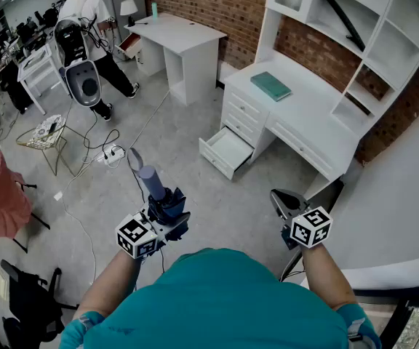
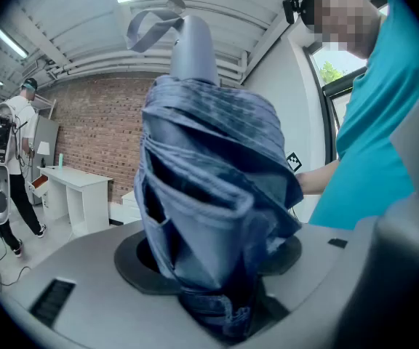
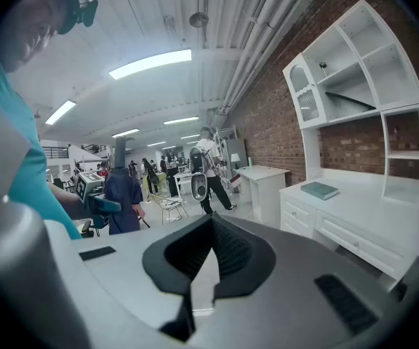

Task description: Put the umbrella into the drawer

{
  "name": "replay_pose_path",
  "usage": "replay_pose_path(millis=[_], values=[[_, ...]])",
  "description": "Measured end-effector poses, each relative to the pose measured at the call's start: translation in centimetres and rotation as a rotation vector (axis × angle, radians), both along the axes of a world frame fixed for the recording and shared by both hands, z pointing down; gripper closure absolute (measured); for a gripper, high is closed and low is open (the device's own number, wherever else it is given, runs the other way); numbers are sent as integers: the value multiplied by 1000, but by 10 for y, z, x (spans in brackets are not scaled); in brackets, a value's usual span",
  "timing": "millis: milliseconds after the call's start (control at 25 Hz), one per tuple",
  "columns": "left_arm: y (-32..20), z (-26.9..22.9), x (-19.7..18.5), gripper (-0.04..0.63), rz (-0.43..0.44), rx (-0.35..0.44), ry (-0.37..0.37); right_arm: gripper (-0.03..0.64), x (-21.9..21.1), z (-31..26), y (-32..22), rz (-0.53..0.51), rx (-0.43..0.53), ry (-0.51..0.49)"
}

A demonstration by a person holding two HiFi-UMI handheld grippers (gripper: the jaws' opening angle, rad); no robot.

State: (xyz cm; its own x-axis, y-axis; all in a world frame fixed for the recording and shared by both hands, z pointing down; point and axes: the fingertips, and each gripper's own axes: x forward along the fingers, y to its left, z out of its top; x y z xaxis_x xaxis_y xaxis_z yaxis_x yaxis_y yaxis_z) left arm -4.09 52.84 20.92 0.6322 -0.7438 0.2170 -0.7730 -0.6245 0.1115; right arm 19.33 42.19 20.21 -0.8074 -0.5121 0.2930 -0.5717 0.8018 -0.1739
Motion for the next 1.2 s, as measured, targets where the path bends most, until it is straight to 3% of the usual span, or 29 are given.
replay_pose_path(millis=[640, 1200], values=[[-14, -1, 37, 331, 4, -13, -22, 595, 28, -2, -10, -19, 12, 20], [-20, -5, 136, 331, -28, -16, 51, 594, 120, 6, -4, -47, 20, 21]])
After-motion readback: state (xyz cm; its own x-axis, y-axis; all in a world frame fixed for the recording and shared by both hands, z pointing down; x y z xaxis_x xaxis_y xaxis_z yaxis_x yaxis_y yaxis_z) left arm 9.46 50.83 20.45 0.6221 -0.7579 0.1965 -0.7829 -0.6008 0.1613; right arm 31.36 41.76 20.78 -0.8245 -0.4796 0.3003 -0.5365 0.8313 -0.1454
